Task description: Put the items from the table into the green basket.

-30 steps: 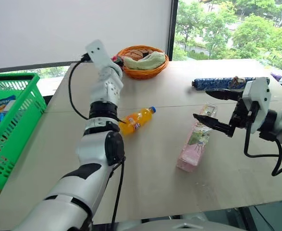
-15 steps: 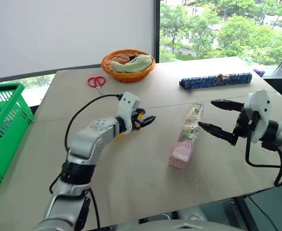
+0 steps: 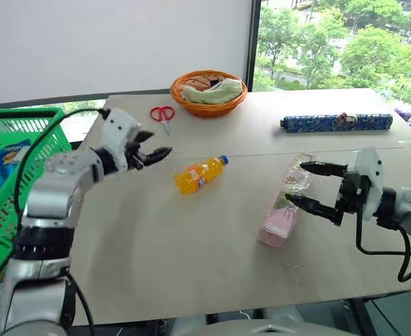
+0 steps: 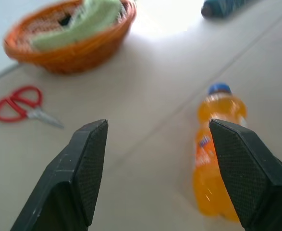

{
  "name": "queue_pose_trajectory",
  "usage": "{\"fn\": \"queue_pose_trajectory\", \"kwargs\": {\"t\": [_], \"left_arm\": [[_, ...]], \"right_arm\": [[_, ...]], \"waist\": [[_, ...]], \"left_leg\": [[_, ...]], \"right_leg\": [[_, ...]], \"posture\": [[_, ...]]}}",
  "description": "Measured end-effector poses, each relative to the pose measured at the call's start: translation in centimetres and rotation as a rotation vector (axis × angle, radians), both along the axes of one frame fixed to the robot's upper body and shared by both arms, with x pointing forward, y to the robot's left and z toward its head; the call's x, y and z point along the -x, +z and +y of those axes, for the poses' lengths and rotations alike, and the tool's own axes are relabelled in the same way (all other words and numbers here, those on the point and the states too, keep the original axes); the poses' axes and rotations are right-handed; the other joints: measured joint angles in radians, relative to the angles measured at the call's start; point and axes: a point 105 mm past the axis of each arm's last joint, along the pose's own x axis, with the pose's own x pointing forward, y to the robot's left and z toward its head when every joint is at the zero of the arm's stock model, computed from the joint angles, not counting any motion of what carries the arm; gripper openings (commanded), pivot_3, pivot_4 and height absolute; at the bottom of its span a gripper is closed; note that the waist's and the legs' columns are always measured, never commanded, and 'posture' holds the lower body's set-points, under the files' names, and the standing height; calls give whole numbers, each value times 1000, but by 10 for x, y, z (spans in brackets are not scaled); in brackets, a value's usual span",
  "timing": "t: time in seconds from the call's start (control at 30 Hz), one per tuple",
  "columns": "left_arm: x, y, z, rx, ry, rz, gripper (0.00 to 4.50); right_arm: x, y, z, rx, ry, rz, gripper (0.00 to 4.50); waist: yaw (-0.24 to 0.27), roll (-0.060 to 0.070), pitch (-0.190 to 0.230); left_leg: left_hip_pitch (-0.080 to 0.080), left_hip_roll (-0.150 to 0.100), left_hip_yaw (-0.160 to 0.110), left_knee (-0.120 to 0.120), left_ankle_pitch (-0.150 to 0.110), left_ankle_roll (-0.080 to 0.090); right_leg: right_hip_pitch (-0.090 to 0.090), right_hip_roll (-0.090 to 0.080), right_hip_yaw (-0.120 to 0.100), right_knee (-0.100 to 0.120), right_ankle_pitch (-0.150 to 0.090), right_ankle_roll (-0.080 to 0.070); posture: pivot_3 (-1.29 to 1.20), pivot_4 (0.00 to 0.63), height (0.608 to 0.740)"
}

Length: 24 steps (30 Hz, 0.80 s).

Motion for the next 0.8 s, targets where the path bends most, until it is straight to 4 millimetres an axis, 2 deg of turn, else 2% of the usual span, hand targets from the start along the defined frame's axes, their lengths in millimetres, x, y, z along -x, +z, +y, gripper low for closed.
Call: {"fn": "queue_pose_trajectory", "kwargs": {"t": [0.07, 0.13, 0.2, 0.33, 0.43, 0.63, 0.8], "left_arm": [[-1, -16, -12, -40, -53, 79, 3454], [4, -45, -26, -83, -125, 212, 3454], [6, -60, -30, -125, -144, 276, 3454], [1, -63, -29, -199, -138, 282, 3454], [-3, -78, -28, -219, -104, 320, 3454], [-6, -81, -35, -185, -80, 359, 3454], [-6, -77, -40, -159, -90, 358, 2359]], "right_arm": [[-1, -1, 2, 8, 4, -3, 4500], [-1, -4, 2, 25, 1, -3, 4500], [-1, -9, -1, 42, -13, 6, 4500], [0, -13, -3, 52, -25, 17, 4500], [0, -14, -1, 38, -36, 13, 4500], [1, -13, 1, 30, -35, 0, 4500], [2, -15, 1, 21, -40, 0, 4500]], "waist": [[3, 0, 0], [2, 0, 0], [-1, 0, 0], [-3, 0, 0], [-7, 1, 0], [-2, 3, -4], [1, 5, -8]], "left_leg": [[-1, 0, 0, -1, 1, 1], [-2, 0, 0, -2, 1, 1], [-2, 1, 0, -2, 1, 1], [-1, 1, 1, -1, 1, 1], [0, 1, 1, 0, 1, 1], [1, 1, 0, 1, 1, 1], [1, 1, 0, 1, 1, 1]], "right_leg": [[-1, 0, 0, 0, 0, 0], [-2, 1, 0, 0, -1, 0], [-2, 2, 0, 1, -1, 0], [-2, 2, 1, 1, -1, 0], [-1, 1, 1, 2, 0, 0], [0, 1, 1, 3, 0, 1], [0, 0, 1, 2, 0, 1]], "posture": [[-269, 0, 740], [-273, 0, 740], [-277, 0, 740], [-297, 0, 740], [-300, 0, 740], [-312, 0, 740], [-313, 0, 740]]}}
